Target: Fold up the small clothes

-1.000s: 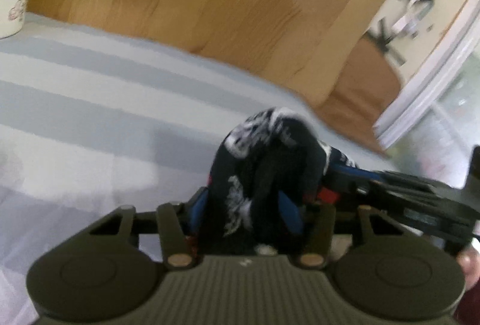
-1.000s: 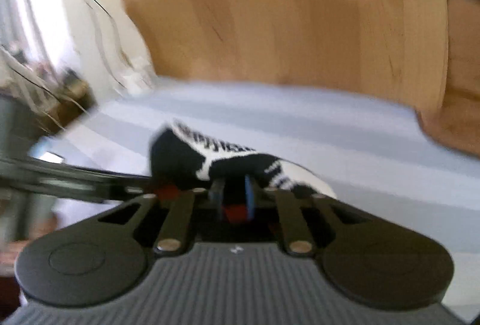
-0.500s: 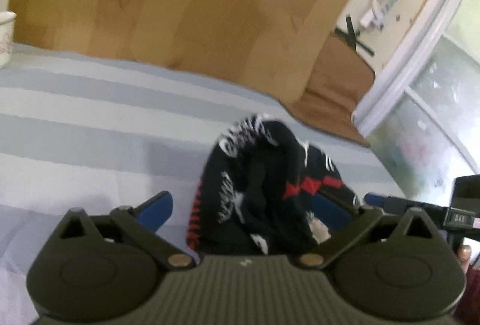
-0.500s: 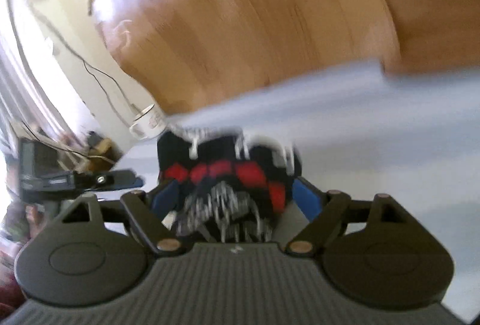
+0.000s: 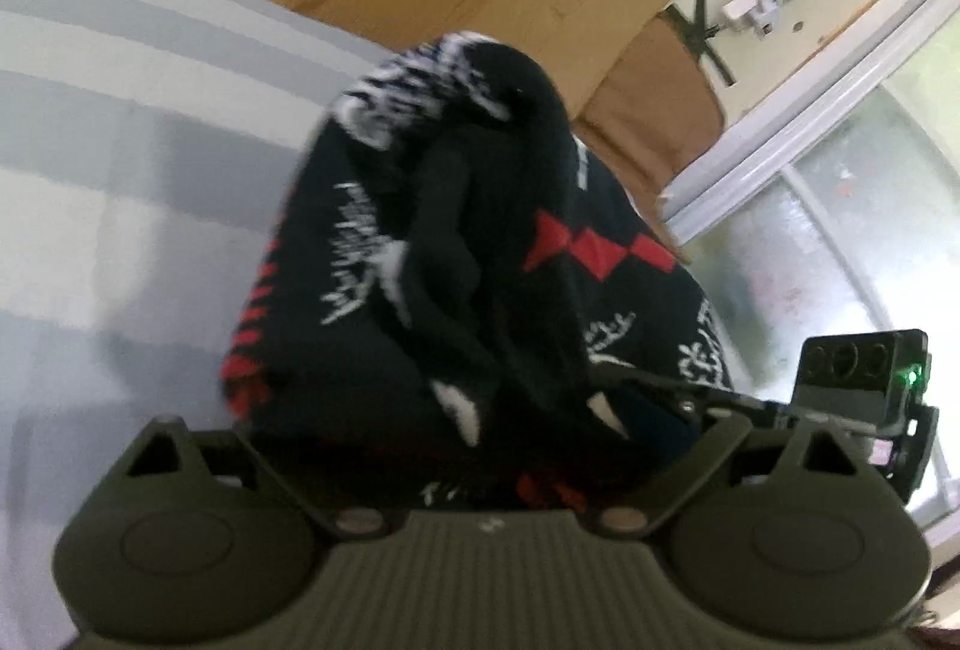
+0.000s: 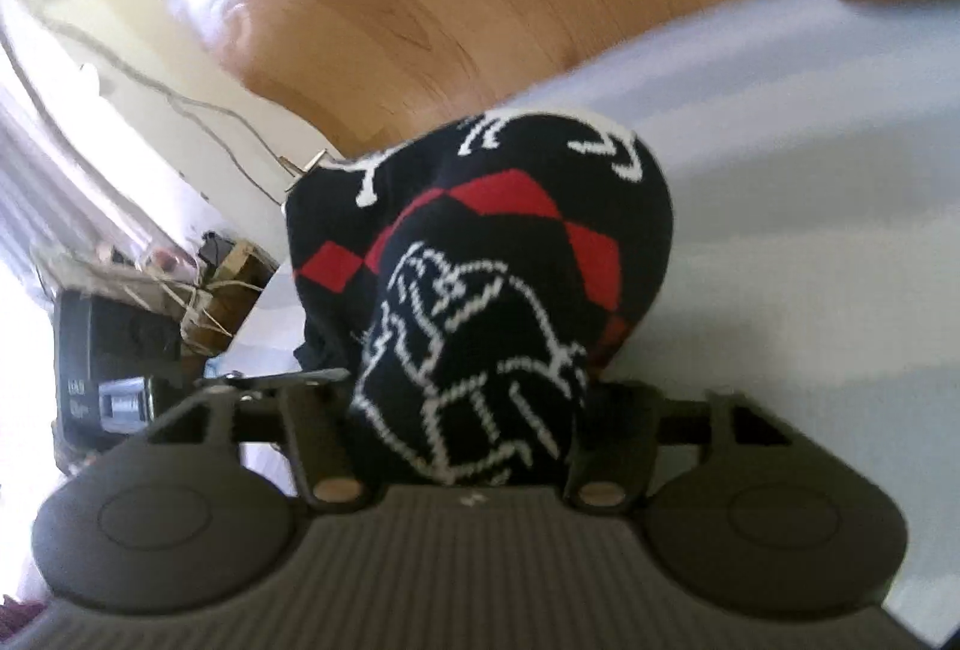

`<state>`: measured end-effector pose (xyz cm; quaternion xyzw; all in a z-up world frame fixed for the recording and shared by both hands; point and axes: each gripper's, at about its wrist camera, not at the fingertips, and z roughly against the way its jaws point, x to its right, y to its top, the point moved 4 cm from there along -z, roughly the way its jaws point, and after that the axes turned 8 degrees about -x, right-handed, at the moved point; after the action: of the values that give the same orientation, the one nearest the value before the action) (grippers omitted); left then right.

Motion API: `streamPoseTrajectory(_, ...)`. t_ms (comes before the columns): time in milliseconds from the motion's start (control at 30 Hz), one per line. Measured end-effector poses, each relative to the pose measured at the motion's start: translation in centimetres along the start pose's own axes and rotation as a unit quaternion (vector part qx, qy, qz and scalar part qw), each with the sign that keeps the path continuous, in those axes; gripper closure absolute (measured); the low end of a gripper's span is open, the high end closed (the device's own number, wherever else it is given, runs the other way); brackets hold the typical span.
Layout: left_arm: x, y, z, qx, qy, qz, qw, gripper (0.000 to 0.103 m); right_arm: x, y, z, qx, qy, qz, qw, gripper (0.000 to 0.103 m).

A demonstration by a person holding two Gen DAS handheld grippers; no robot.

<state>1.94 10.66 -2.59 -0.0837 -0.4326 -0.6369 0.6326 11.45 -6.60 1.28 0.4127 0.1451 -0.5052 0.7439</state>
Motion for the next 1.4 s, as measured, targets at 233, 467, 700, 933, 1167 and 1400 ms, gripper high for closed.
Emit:
streamPoseTrajectory(233, 0.7, 9.8, -1.5, 0.048, 0.010, -0.036, 0.9982, 0.009, 0.0, 8.7, -1.2, 0.077, -0.043, 0.056, 0.995, 0.046)
streamPoseTrajectory(467, -2.4, 18.3, -8.3, 0.046, 0.095, -0.034, 0.9938, 0.009, 6.3, 16.7, -7.1, 0.066, -0.090, 0.027, 0.993, 0.046)
streamPoseTrajectory(700, -3.5, 18.2, -10.3, 0.053, 0.140, -0.031, 0.9883, 0.002, 8.6, 17.2, -9.4, 0.057, -0.116, -0.009, 0.992, 0.036)
streamPoseTrajectory(933, 1.3, 11.6, -3.6, 0.134, 0.245, -0.090, 0.9560, 0.000, 4.9, 12.6, -4.2, 0.118, -0.203, 0.038, 0.971, 0.022)
streamPoseTrajectory(1167, 4.7, 3.0, -2.0, 0.146, 0.320, -0.095, 0.9314, 0.000, 3.1, 2.2, 0.1, 0.119, -0.251, 0.024, 0.960, 0.022)
streamPoseTrajectory(1400, 5.7, -2.9, -1.8, 0.145, 0.376, -0.082, 0.9117, 0.000, 1.9, -4.0, 2.1, 0.128, -0.290, 0.028, 0.948, 0.021)
